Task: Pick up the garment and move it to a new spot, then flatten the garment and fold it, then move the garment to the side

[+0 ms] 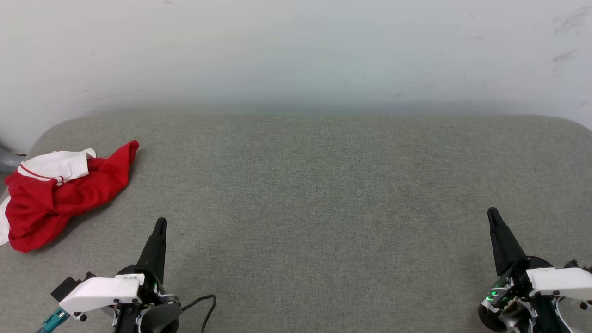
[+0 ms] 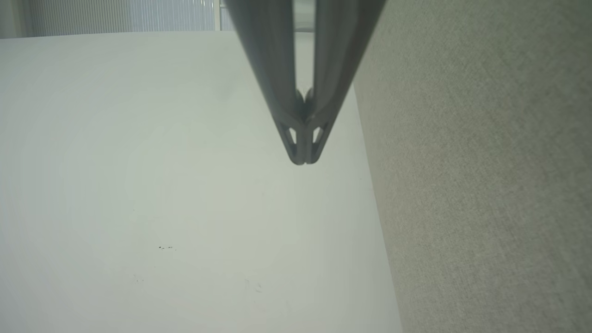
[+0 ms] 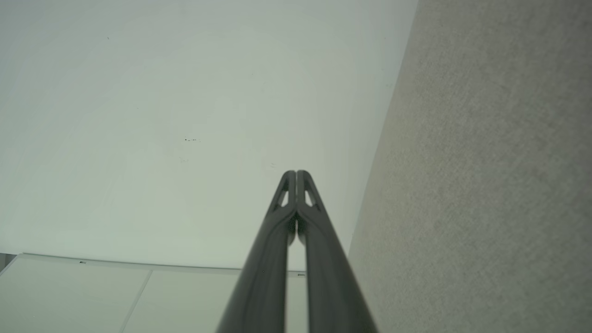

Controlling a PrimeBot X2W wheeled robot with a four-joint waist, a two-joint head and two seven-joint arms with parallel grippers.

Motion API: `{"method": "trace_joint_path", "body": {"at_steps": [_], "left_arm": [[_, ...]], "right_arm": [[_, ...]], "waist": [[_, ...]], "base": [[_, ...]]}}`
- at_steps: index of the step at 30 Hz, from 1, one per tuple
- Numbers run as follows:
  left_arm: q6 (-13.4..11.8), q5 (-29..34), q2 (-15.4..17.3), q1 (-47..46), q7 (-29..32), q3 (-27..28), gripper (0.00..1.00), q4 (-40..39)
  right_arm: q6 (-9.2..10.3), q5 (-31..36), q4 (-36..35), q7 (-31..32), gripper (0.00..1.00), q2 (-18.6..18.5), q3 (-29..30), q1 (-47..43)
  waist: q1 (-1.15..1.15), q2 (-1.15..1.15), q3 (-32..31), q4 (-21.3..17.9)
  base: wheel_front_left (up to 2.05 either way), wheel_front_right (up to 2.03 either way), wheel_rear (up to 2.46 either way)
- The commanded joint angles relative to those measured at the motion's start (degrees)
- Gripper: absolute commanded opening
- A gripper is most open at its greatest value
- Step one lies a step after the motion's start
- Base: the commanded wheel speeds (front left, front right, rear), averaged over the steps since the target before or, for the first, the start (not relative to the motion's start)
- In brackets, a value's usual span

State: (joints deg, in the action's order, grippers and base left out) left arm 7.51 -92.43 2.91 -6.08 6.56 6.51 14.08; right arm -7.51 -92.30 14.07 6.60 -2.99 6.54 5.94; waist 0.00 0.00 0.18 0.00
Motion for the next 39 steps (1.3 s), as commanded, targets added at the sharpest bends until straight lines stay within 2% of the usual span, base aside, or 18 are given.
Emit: {"method": "trace_joint_path", "body": {"at_steps": [1, 9, 10, 19, 22, 28, 29, 39], "left_arm": [[0.1, 0.1, -0.1, -0.4, 0.1, 0.1, 0.0, 0.0], [0.1, 0.1, -0.1, -0.4, 0.1, 0.1, 0.0, 0.0], [0.0, 0.0, 0.0, 0.0, 0.0, 0.0, 1.0, 0.0], [0.0, 0.6, -0.1, 1.6, -1.8, -0.3, 1.0, 0.0], [0.0, 2.4, -0.1, 1.8, -2.6, 0.4, 1.0, -0.2], [-0.8, 9.9, -0.1, 1.5, -4.2, 1.7, 1.0, -1.7], [-2.0, 14.3, -0.1, 1.5, -5.0, 1.2, 1.0, -3.3], [-6.9, 28.7, -0.1, 2.3, -7.4, -1.8, 1.0, -7.2]], "right_arm": [[0.04, -0.2, 0.0, 0.0, 0.0, 0.2, 0.0, 0.7], [0.04, -0.2, 0.0, 0.0, 0.0, 0.2, 0.0, 0.7], [0.0, 0.0, 0.0, 0.0, 1.0, 0.0, 0.0, 0.0], [0.01, 1.0, 1.0, -1.8, 1.0, 0.0, -0.3, -1.7], [0.01, 3.7, 0.7, -2.6, 1.0, 0.0, -0.1, -1.8], [0.01, 11.1, -1.3, -4.2, 1.0, 0.0, 0.3, -2.1], [0.01, 14.8, -2.5, -5.0, 1.0, 0.0, 0.5, -2.2], [0.01, 29.5, -6.8, -7.4, 1.0, 0.1, -0.6, -2.7]], "waist": [[0.0, 0.0, 0.0, 0.0], [0.0, 0.0, 0.0, 0.0], [0.0, 0.0, 0.0, 0.0], [0.0, 0.0, 0.1, 0.0], [0.0, 0.0, 0.1, 0.0], [0.0, 0.0, 0.2, 0.0], [0.0, 0.0, 0.2, 0.0], [0.0, 0.0, 0.4, 0.1]], "base": [[0.0, 0.0, 0.0], [0.0, 0.0, 0.0], [0.0, 0.0, 0.0], [0.0, 0.0, 0.0], [0.0, 0.0, 0.0], [0.0, 0.0, 0.0], [0.0, 0.0, 0.0], [0.0, 0.0, 0.0]]}}
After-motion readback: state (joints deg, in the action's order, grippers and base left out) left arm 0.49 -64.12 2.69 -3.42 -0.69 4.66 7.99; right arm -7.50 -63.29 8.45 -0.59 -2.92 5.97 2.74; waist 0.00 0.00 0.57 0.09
